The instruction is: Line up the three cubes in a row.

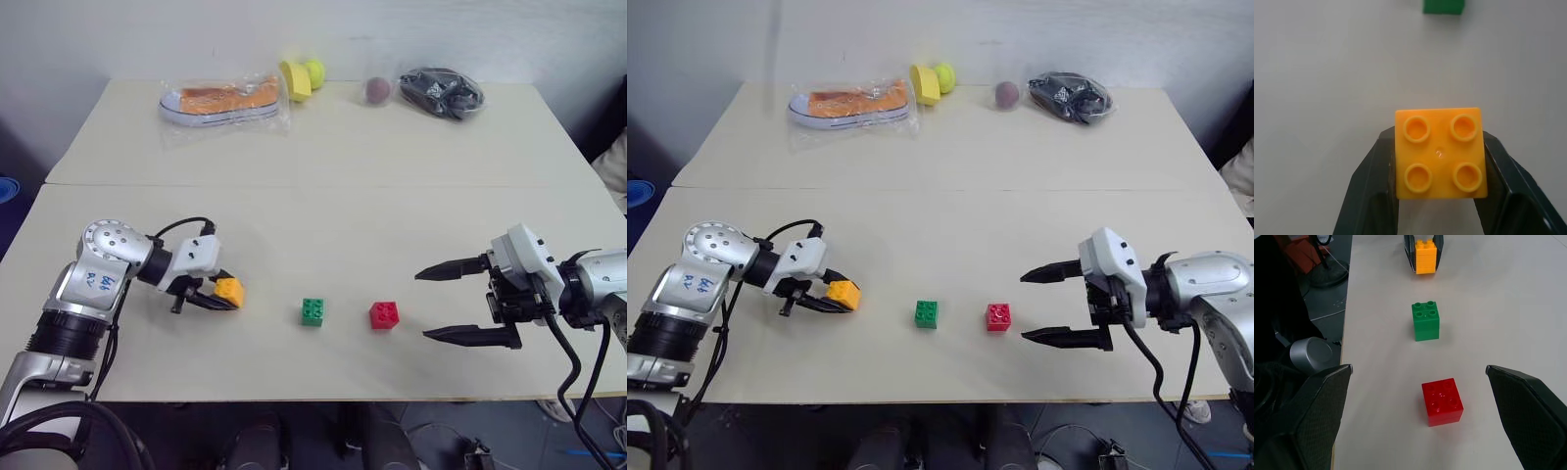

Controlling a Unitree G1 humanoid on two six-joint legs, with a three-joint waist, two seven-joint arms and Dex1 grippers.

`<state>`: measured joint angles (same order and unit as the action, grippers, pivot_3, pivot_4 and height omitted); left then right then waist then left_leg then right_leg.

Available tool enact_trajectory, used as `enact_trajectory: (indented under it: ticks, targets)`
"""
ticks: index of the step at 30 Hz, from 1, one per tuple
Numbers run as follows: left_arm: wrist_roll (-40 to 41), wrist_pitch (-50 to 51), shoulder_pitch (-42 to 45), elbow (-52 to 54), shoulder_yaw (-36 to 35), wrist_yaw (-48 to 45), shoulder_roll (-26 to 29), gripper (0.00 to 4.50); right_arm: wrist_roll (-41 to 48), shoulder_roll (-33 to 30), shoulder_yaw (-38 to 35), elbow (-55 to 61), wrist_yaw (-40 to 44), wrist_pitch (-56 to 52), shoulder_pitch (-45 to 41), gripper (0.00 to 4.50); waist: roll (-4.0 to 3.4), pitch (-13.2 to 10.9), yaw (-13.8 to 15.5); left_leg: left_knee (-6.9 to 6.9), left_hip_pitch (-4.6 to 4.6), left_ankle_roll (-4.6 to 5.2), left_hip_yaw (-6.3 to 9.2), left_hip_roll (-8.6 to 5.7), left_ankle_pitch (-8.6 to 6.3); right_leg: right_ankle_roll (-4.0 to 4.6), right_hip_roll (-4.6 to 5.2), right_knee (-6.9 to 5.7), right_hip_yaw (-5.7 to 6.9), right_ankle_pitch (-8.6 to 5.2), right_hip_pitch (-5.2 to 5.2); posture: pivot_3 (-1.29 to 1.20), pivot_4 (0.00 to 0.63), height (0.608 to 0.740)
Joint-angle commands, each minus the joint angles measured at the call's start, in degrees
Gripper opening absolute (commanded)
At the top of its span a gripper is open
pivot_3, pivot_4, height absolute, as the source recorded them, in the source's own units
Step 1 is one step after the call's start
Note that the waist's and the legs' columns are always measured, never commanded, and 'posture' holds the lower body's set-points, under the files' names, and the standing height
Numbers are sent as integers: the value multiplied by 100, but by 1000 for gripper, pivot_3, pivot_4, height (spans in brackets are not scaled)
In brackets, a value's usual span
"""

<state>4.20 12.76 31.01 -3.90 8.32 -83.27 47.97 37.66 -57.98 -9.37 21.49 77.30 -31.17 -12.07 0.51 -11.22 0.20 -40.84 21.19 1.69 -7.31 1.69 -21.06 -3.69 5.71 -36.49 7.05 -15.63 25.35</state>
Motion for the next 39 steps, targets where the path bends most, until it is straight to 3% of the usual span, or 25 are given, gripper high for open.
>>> enact_trajectory:
  ticks: [1, 16, 23, 26, 32, 37, 39]
  targets:
    - [49, 382, -134, 613, 98, 219, 24, 1530, -145, -155, -118, 35, 132, 262, 175, 4500, 0, 0, 31, -2, 1, 2, 0, -2, -1, 0, -1, -1, -1, 0, 0, 0, 150, 740]
    - [-44, 291, -454, 819, 242, 596, 203, 1530, -279, 17, 41, -53, -22, 408, 132, 4500, 0, 0, 110, -9, 2, 5, -1, -1, -4, 1, -1, -2, -4, 0, 0, 0, 150, 740]
    - [350, 736, -644, 1117, -62, 710, 315, 3682, -257, -17, 91, -133, 15, 428, 104, 4500, 0, 0, 114, -11, 3, 8, -1, -1, -5, 1, -1, -3, -3, 0, 0, 0, 150, 740]
    - [789, 1171, -889, 1386, -575, 616, 624, 4481, -266, -140, 36, -288, 153, 424, 155, 4500, 0, 0, 101, -11, 3, 7, 0, 4, -6, 1, 7, -3, -3, 0, 0, 0, 150, 740]
    - [1991, 1691, -1868, 1528, -2414, -274, 1734, 4481, -386, -660, -276, -1042, 879, 705, 326, 4500, -2, -1, 44, -9, 3, 2, -1, 9, -8, 10, 14, 2, -2, -5, 3, 0, 150, 740]
    - [2462, 2542, -2685, 1464, -3928, -582, 2274, 4481, -70, -948, -611, -1499, 1306, 429, 341, 4500, -7, -3, 58, -11, -2, 2, 3, 5, -9, 12, 24, 18, 0, -7, -2, 0, 150, 740]
    - [2550, 2567, -2958, 1593, -4295, -485, 2244, 4481, 59, -902, -626, -1592, 1219, 248, 188, 4500, -7, -3, 43, -10, 0, -1, 3, 7, -10, 14, 22, 11, 0, -8, 1, 0, 150, 740]
